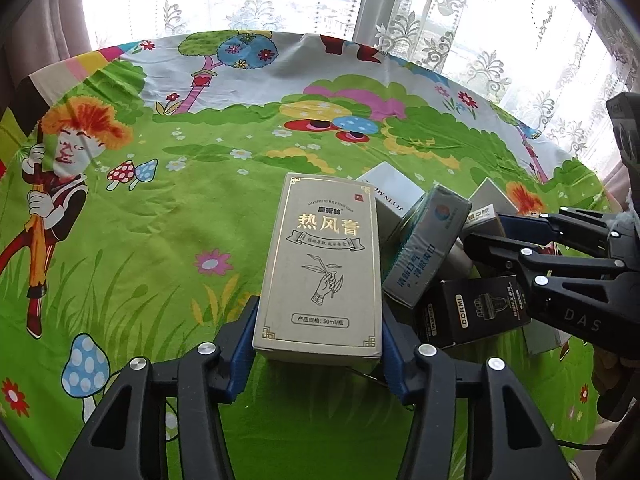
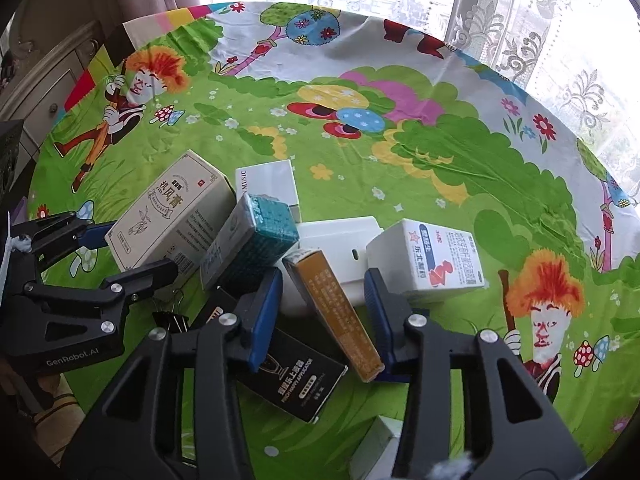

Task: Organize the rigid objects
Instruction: 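Grasp the tall gold-printed box with the left tool while the right tool grasps the slim orange box, then carry the gold-printed box and slim orange box over the purple box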

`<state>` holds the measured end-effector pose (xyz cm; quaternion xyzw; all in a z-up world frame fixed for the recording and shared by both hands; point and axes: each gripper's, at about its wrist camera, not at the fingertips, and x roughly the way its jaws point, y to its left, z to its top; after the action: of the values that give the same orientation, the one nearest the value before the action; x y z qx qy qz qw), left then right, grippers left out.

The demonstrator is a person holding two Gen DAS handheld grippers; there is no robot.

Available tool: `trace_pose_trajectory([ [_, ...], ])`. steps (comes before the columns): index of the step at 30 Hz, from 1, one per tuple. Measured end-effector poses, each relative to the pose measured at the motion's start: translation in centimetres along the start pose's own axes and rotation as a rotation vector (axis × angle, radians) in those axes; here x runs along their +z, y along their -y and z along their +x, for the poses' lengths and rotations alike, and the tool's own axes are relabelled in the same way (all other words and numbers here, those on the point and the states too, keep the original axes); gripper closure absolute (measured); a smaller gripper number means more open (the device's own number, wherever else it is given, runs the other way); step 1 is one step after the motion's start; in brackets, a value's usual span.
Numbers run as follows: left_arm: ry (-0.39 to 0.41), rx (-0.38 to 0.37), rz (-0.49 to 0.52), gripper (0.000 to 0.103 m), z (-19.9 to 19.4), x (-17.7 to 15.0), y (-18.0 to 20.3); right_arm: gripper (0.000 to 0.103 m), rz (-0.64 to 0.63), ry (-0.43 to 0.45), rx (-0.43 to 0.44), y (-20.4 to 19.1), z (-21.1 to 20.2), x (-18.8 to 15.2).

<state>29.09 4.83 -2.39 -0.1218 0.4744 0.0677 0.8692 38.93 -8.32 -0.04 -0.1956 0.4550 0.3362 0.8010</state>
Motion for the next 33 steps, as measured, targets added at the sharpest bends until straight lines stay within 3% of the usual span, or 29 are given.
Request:
trace_pose_trajectory([
  [4,0.008,-0.004,-0.005,0.049,-0.2,0.0,-0.1,0.084,-0.013,-0.001,-0.005,-0.3,0.0,-0.2],
  [12,0.041,-0.017,-0.03,0.051,-0.9,0.1,-0.6,0.085,0.023,0.04,-0.039,0.2,-1.3,-1.1],
  [21,0.076,-0.027,-0.056,0.051,-2.7,-0.2,-1.2,0.085,0.14,0.144,-0.118,1.0,-6.1,-2.7],
  [33,0.118,-0.04,-0.103,0.051,-7.2,-2.5,-3.1,0.085,0.233,0.205,-0.085,-2.6,-11.0,-6.0],
])
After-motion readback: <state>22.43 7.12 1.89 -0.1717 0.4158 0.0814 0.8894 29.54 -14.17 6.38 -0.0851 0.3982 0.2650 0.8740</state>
